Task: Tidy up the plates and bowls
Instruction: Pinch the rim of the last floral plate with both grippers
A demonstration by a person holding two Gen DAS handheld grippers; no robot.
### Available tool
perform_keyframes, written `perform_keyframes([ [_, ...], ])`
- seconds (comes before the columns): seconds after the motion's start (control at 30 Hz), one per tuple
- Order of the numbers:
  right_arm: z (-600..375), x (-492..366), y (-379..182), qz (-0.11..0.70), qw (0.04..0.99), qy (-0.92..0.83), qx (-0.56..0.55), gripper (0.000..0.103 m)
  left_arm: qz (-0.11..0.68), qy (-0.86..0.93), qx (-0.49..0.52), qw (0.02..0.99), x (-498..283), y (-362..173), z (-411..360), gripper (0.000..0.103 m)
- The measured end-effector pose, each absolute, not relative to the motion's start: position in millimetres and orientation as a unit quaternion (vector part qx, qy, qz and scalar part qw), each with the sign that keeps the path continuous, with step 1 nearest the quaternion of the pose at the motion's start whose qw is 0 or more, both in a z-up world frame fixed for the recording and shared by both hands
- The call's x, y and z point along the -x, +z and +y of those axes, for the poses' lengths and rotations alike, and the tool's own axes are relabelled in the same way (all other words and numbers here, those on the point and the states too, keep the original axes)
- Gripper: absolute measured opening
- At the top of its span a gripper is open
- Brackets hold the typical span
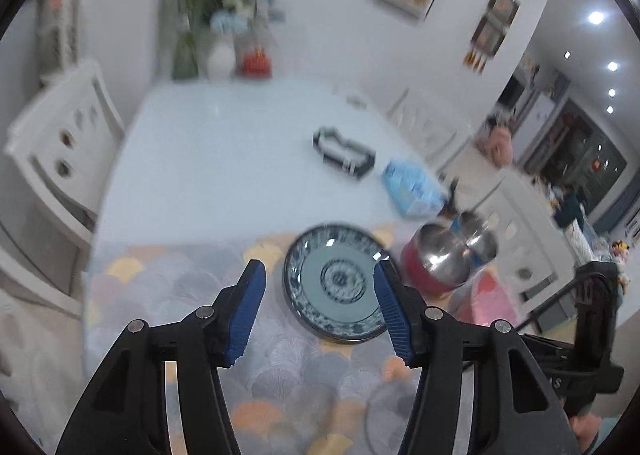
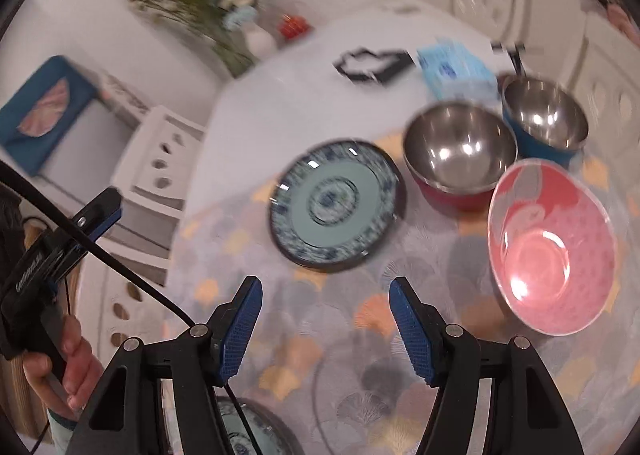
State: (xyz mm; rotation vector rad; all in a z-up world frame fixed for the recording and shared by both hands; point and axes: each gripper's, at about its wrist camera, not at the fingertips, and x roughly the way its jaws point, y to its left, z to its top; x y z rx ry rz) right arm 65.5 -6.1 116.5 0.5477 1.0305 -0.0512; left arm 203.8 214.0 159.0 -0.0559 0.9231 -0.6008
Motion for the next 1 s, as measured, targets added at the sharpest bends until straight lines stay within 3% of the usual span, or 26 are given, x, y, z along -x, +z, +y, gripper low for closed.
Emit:
perform_keyframes([
  [0.13,-16.0,-91.5,81.1,0.518,0.810,-0.051,-0.271,0.064,0.490,-0.284,0.024,0.824,-234.7,108.5,196.5,0.044],
  [0.37,-27.3,-125.5,43.5,0.541,0.791,-0.085,-0.272,0.061,0.533,-0.292,0.025,0.793,-270.9,56.4,174.1,0.040],
  [0.5,-26.9,-136.6,30.8,0.548,0.790,-0.097,-0.258,0.056,0.543,-0.294,0.025,0.786,-283.7,39.5,164.6,0.040],
  [0.63,-29.7,-143.7,18.5,0.553,0.786,-0.107,-0.255,0.045,0.547,-0.294,0.021,0.783,-294.7,24.9,157.3,0.026],
  [0.77,-29.5,-148.9,18.2,0.541,0.800,-0.107,-0.236,0.043,0.549,-0.294,0.031,0.781,-301.2,15.7,158.9,0.019],
  [1.0,-26.8,-158.8,16.0,0.530,0.815,-0.100,-0.213,0.041,0.545,-0.314,0.048,0.776,-308.6,10.1,155.5,0.019],
])
